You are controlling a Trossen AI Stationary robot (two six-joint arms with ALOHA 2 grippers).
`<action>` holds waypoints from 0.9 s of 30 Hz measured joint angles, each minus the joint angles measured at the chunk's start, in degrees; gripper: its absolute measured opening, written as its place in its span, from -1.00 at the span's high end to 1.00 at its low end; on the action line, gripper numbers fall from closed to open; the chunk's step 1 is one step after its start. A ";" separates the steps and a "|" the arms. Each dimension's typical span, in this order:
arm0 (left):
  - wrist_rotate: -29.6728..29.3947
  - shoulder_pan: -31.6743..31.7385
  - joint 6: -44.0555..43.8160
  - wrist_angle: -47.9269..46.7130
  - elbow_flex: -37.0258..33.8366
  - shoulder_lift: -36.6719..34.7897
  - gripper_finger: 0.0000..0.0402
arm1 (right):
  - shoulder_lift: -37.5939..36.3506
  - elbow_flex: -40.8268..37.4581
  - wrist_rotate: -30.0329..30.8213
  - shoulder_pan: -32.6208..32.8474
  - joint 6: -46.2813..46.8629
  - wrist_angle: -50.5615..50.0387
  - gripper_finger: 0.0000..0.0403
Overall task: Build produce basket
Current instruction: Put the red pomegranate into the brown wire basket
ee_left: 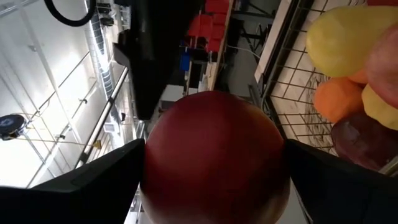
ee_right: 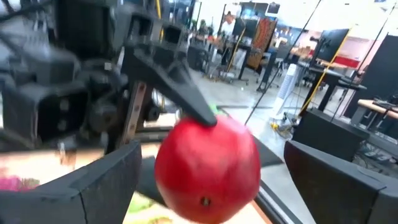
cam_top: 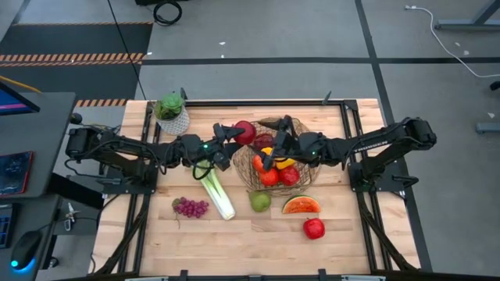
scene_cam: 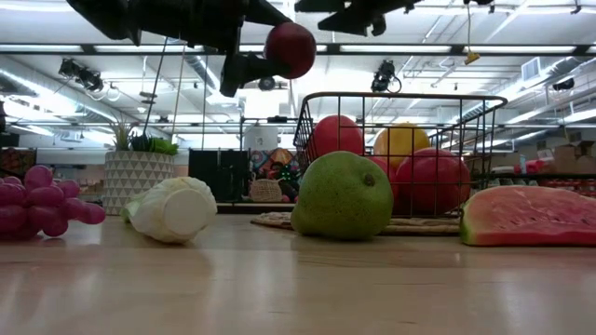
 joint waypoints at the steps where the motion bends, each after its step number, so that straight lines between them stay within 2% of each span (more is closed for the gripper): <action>1: 0.02 0.00 0.00 0.00 0.00 0.00 -0.91 | -0.02 0.00 -0.08 0.02 0.17 0.78 -0.96; 13: -1.98 0.00 -0.03 0.02 -0.02 0.00 -0.91 | -0.06 -0.02 -1.42 -0.02 -2.15 -4.51 -0.98; 23: -5.09 0.00 -0.11 0.02 -0.05 0.00 -0.91 | -1.35 -0.06 -1.50 0.22 -0.41 -8.55 -0.99; 27: -5.40 0.02 -0.15 0.00 -0.07 0.00 -0.91 | -2.75 -0.07 0.42 0.20 0.33 -10.63 -0.99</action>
